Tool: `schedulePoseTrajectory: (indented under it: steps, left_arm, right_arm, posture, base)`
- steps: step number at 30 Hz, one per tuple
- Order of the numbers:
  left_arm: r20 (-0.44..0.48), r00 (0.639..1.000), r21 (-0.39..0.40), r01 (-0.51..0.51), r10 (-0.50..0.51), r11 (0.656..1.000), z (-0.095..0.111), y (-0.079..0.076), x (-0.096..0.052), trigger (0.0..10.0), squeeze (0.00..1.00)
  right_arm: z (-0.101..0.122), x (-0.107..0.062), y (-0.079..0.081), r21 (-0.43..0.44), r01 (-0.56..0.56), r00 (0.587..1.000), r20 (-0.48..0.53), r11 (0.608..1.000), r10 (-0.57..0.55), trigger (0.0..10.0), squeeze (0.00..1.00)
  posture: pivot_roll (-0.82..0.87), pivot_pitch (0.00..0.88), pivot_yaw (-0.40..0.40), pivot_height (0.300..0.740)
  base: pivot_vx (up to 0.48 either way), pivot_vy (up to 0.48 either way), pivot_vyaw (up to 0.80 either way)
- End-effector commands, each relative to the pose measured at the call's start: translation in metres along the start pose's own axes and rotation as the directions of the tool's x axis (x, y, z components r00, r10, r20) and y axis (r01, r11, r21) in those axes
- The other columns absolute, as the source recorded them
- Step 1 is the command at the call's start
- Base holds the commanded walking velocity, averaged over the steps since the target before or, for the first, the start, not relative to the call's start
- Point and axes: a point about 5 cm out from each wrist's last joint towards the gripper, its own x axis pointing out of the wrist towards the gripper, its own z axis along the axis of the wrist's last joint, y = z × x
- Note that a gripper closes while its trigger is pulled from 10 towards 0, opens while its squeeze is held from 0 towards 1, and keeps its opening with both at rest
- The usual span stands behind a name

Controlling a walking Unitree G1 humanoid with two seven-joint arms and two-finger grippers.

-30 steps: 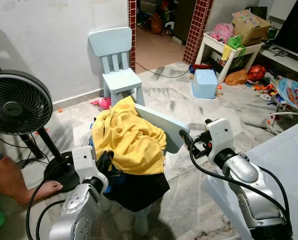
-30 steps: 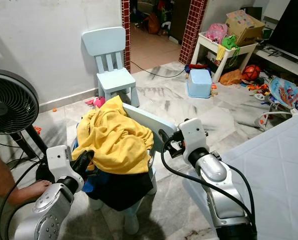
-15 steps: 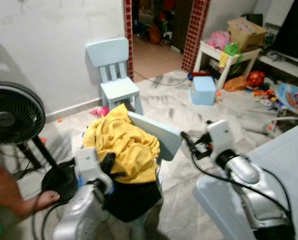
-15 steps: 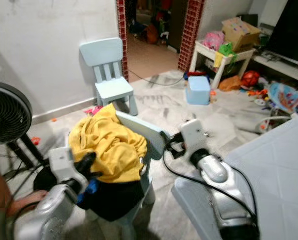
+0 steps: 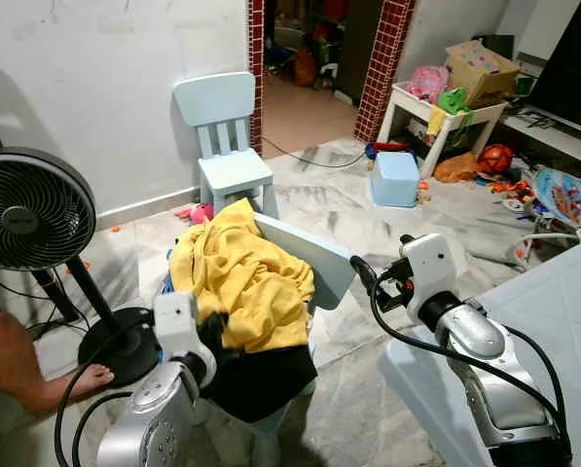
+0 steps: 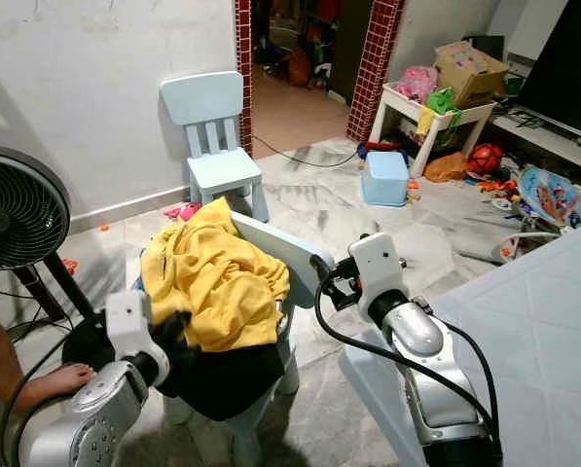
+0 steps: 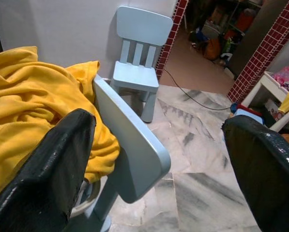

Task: Hang hanger

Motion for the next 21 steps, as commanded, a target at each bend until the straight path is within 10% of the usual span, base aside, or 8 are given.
schedulePoseTrajectory:
  steps: [1, 6, 7, 15, 21]
  left_arm:
    - [-0.036, 0.998, 0.037, 0.058, -0.057, 0.998, 0.003, -0.005, 0.002, 10.0, 0.00]
    - [-0.068, 0.994, 0.082, 0.088, -0.082, 0.993, 0.005, -0.002, 0.000, 10.0, 0.00]
    - [-0.083, 0.993, 0.104, 0.091, -0.082, 0.990, 0.006, -0.001, -0.001, 10.0, 1.00]
    - [-0.132, 0.986, 0.274, 0.136, -0.103, 0.952, 0.009, 0.006, -0.011, 10.0, 1.00]
    - [-0.042, 0.999, 0.199, 0.031, -0.023, 0.980, 0.011, 0.005, -0.019, 10.0, 1.00]
  right_arm:
    - [0.002, -0.001, -0.003, -0.020, 0.003, 1.000, -0.004, 1.000, -0.003, 10.0, 0.00]
    - [0.000, -0.002, -0.004, -0.029, 0.003, 1.000, -0.014, 1.000, -0.004, 10.0, 0.00]
    - [0.000, -0.003, -0.005, -0.030, 0.003, 1.000, -0.016, 1.000, -0.003, 10.0, 0.00]
    - [-0.001, -0.001, -0.002, -0.033, -0.006, 1.000, -0.020, 0.999, 0.006, 10.0, 0.00]
    - [0.000, 0.001, -0.001, -0.031, -0.007, 1.000, -0.016, 0.999, 0.007, 10.0, 0.00]
  posture:
    - [-0.11, 0.000, -0.041, 0.740]
    - [-0.11, 0.000, -0.041, 0.740]
    - [-0.11, 0.000, -0.041, 0.740]
    - [-0.10, 0.000, -0.044, 0.740]
    - [-0.09, 0.000, -0.043, 0.740]
  base:
    - [0.000, 0.000, 0.00]
    - [0.000, 0.000, 0.00]
    - [0.000, 0.000, 0.00]
    - [0.000, 0.000, 0.00]
    - [0.000, 0.000, 0.00]
